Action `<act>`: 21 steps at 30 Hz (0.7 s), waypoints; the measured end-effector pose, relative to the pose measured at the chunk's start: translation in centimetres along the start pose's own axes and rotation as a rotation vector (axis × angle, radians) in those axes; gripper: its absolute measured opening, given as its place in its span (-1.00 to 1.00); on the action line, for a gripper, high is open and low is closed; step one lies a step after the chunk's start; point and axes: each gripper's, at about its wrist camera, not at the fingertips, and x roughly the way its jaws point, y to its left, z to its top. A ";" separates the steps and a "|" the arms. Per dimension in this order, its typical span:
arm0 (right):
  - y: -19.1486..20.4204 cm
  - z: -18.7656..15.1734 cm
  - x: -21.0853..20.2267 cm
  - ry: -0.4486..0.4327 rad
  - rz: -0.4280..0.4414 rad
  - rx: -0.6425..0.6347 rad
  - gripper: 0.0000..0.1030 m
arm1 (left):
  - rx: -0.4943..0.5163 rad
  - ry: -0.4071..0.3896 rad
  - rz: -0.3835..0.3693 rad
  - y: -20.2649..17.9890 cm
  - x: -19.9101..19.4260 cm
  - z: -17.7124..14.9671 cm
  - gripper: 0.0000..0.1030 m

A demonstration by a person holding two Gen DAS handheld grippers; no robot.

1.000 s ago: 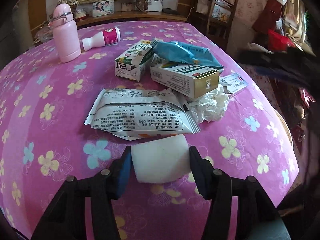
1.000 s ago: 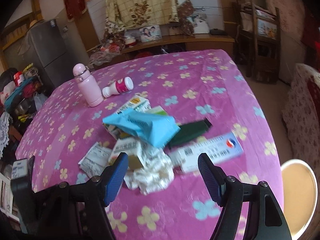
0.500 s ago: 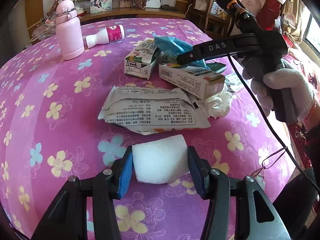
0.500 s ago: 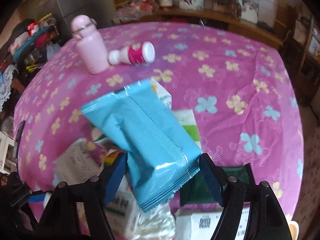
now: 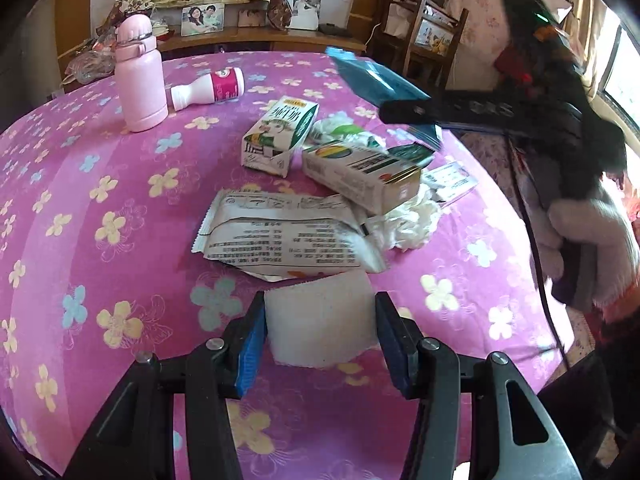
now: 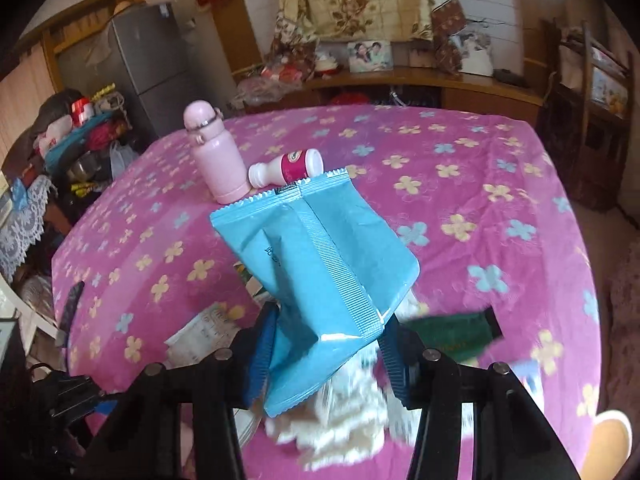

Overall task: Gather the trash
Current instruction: 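Grasp the blue wipes packet with the right tool while the left tool holds the sponge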

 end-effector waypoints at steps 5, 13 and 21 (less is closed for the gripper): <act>-0.1 -2.6 -5.1 -0.055 -0.026 0.025 0.01 | 0.022 -0.028 -0.028 -1.7 -1.4 0.1 0.05; -2.8 -7.1 -11.4 -0.098 -0.098 0.092 0.01 | 0.091 -0.042 -0.052 -6.0 -2.0 0.7 0.05; -7.0 -11.0 -15.6 -0.098 -0.182 0.176 0.02 | 0.169 -0.043 -0.090 -11.3 -1.3 1.5 0.04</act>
